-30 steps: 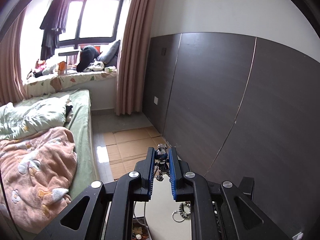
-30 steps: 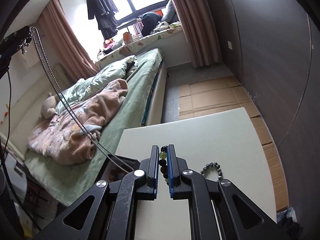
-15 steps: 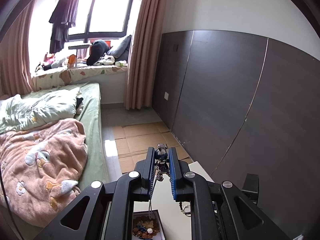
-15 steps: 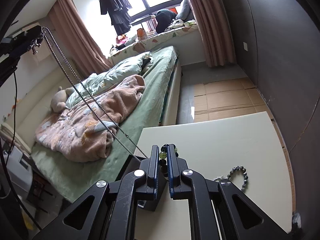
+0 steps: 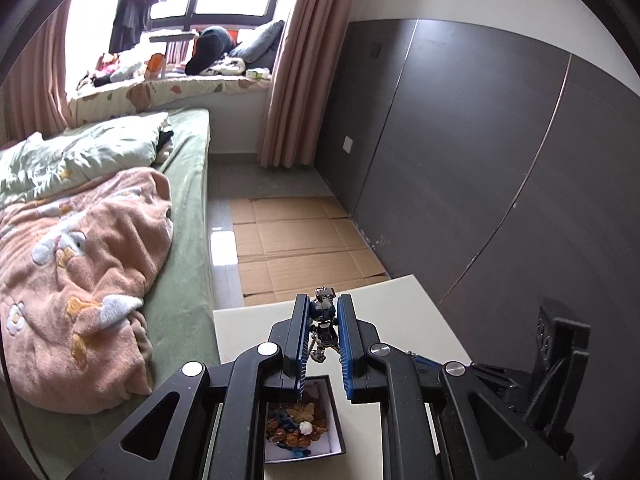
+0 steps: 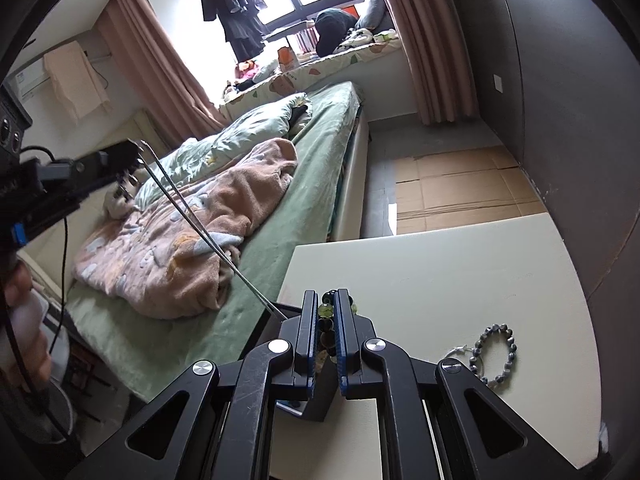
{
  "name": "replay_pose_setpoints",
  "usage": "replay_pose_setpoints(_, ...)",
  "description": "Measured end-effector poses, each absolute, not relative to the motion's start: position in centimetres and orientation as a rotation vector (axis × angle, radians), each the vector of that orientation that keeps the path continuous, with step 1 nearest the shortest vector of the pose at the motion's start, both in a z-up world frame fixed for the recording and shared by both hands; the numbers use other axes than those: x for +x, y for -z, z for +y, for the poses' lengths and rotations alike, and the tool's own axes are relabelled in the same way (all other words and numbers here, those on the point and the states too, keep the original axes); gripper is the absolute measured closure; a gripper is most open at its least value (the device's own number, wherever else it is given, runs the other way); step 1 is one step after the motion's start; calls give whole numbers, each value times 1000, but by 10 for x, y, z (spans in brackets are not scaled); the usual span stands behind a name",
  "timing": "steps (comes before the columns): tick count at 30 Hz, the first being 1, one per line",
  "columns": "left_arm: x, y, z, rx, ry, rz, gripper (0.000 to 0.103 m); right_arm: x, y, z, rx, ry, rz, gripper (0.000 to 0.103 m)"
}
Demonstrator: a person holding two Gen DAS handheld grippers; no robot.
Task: Organize jewelry
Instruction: 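Carry the chain into the box with the left gripper while the right carries the bracelet there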
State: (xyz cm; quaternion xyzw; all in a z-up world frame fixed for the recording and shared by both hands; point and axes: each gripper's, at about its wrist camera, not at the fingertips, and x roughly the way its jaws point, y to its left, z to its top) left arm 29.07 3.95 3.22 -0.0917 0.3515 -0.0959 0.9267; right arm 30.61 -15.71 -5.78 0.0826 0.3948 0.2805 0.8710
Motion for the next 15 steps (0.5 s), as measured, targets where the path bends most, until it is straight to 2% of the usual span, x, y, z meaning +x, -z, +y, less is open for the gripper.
replay_pose_setpoints(15, 326, 84, 63, -371, 141, 1043, 86, 313, 61, -133, 166, -612, 850, 94)
